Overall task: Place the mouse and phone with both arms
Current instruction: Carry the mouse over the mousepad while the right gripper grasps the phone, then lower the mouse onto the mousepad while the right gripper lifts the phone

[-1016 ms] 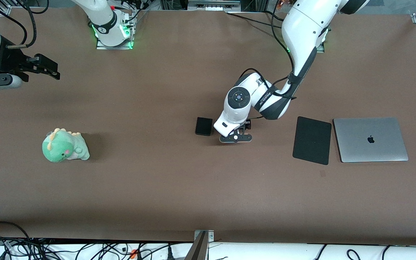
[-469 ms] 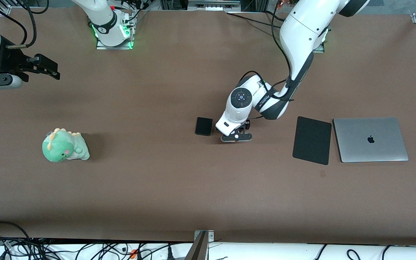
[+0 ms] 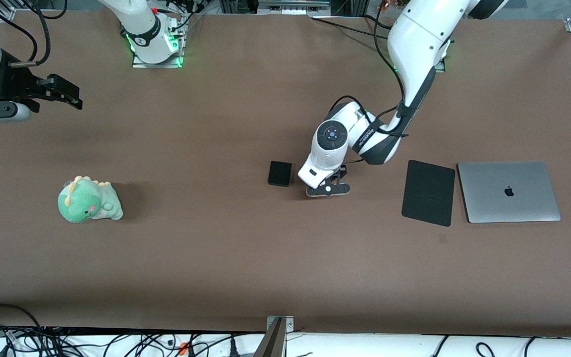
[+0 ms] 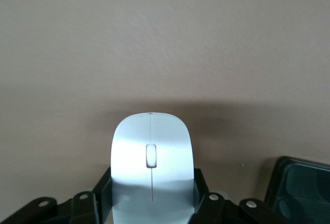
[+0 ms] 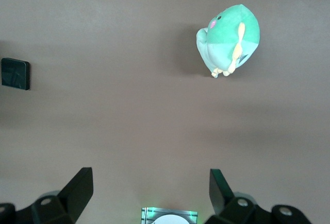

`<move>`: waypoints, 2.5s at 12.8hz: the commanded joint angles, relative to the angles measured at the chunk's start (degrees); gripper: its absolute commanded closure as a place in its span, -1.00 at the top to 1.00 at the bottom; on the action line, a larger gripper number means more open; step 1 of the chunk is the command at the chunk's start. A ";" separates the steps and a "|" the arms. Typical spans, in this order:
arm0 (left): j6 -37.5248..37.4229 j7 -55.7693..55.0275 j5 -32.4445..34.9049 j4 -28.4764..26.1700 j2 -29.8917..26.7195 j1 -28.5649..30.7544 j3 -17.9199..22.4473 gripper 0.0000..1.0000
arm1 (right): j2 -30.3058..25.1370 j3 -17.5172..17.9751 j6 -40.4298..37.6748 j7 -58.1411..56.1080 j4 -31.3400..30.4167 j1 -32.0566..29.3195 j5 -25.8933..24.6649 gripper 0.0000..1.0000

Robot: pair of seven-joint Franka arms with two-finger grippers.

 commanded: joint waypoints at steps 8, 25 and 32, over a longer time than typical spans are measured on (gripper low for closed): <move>-30.85 27.41 1.05 7.72 -13.08 15.02 -0.01 -0.24 | 0.83 8.56 20.13 15.46 -15.65 2.15 1.25 1.00; 7.18 50.39 0.88 -20.66 -10.01 34.47 -0.01 -0.21 | 43.28 14.30 59.63 69.38 -2.85 26.40 -14.04 1.00; 9.22 50.56 1.14 -21.46 -9.74 35.09 -0.10 1.00 | 48.39 11.84 59.72 72.02 1.73 29.48 -14.13 0.90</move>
